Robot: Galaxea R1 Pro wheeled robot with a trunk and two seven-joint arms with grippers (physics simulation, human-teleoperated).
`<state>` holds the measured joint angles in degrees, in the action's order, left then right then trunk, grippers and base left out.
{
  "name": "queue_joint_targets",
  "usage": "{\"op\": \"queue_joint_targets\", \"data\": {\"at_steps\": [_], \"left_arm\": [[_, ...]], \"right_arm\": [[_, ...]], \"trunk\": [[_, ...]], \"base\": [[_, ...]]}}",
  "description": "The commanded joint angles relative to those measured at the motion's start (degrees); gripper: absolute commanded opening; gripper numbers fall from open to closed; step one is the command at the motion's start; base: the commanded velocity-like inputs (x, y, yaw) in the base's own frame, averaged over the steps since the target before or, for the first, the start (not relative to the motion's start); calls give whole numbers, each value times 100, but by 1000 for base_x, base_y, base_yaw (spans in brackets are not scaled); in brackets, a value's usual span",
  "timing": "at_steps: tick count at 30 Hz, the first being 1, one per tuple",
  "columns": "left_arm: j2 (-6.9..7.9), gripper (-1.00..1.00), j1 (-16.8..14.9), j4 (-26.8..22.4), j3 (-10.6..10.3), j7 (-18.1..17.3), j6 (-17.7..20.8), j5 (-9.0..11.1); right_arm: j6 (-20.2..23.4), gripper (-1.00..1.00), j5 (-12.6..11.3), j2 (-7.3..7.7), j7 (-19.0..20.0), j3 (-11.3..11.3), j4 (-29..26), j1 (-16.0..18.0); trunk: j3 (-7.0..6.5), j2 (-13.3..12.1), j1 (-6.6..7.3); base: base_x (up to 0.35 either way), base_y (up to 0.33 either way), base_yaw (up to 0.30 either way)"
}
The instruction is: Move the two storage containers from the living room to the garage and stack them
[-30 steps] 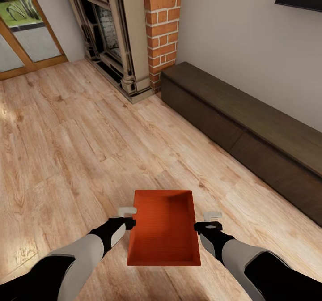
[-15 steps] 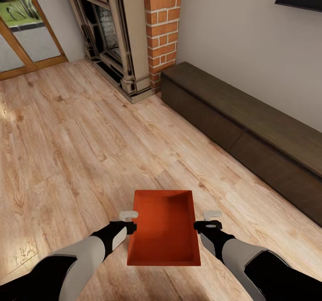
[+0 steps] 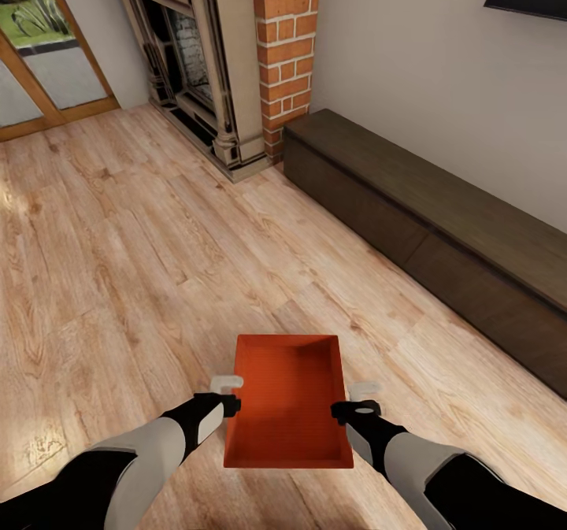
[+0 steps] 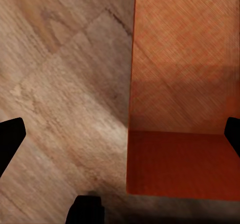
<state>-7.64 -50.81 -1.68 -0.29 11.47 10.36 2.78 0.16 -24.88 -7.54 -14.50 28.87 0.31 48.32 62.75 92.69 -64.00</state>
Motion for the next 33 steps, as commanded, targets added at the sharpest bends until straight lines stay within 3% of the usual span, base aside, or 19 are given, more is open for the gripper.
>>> {"op": "queue_joint_targets", "data": {"at_steps": [1, 15, 22, 33], "left_arm": [[-1, 100, 1, 5, -6, 21, 30, 29], [-12, 100, 1, 50, -7, 22, 29, 25], [-156, 100, 1, 45, -14, -32, 26, 5], [-169, 100, 1, 45, -8, -31, 3, 8]], "right_arm": [[2, 100, -47, -11, -13, 49, 3, 2], [2, 100, -48, -19, -9, 49, 4, 2], [2, 100, -45, 1, -9, 41, 4, 2], [2, 100, -44, 24, -9, 40, 4, 2]], "trunk": [[3, 1, 0], [3, 1, 0], [3, 1, 0], [3, 1, 0]], "base": [[0, 0, 0], [0, 0, 0], [0, 0, 0], [0, 0, 0]]}}
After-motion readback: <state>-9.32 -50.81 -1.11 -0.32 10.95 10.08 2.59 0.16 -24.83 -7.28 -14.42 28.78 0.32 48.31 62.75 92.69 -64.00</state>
